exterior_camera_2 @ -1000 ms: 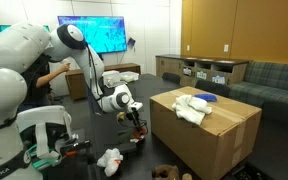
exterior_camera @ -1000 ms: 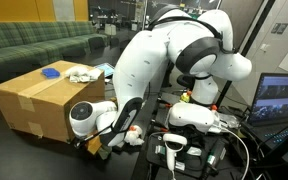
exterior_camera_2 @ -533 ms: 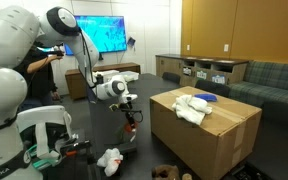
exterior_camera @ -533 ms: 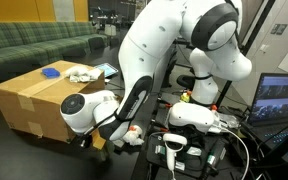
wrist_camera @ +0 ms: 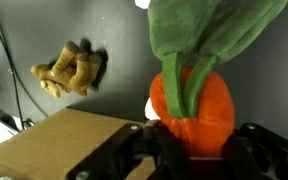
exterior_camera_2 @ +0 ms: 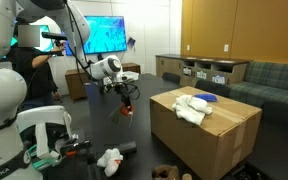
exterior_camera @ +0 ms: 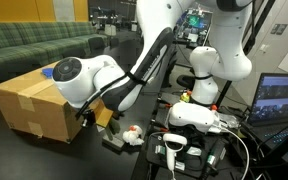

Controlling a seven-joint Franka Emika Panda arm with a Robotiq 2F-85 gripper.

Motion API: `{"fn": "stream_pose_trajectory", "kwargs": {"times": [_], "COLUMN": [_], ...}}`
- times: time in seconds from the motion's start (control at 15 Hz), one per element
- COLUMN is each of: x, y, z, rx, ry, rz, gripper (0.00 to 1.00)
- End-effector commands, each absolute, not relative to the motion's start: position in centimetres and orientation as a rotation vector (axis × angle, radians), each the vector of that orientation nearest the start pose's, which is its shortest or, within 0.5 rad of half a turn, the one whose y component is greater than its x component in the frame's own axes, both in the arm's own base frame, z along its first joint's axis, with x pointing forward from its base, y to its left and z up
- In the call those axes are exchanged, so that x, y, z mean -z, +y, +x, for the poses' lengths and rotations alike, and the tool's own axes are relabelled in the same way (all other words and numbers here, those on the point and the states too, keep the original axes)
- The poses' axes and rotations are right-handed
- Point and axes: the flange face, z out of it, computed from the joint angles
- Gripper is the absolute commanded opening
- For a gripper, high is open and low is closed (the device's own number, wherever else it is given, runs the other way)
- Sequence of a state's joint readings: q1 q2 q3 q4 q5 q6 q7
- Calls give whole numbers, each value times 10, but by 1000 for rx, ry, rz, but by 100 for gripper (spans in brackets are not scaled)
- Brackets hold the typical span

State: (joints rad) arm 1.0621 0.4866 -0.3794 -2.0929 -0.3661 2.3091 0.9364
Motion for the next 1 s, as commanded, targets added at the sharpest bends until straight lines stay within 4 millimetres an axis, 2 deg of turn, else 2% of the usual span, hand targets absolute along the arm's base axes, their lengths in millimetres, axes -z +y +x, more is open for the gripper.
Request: {"fn": "stream_pose_trajectory", "kwargs": {"times": [0.0, 0.27, 0.47, 0.6, 0.93], "x": [-243, -295, -318, -327, -325], "y": [328, 305, 293, 289, 288], "z": [455, 494, 524, 546, 596], "rx": [339, 403, 418, 429, 475], "ry": [-13, 71, 133, 178, 317], "rz": [-3590, -3541, -3481, -3445, -3376], "gripper": [12, 11, 11, 11, 11]}}
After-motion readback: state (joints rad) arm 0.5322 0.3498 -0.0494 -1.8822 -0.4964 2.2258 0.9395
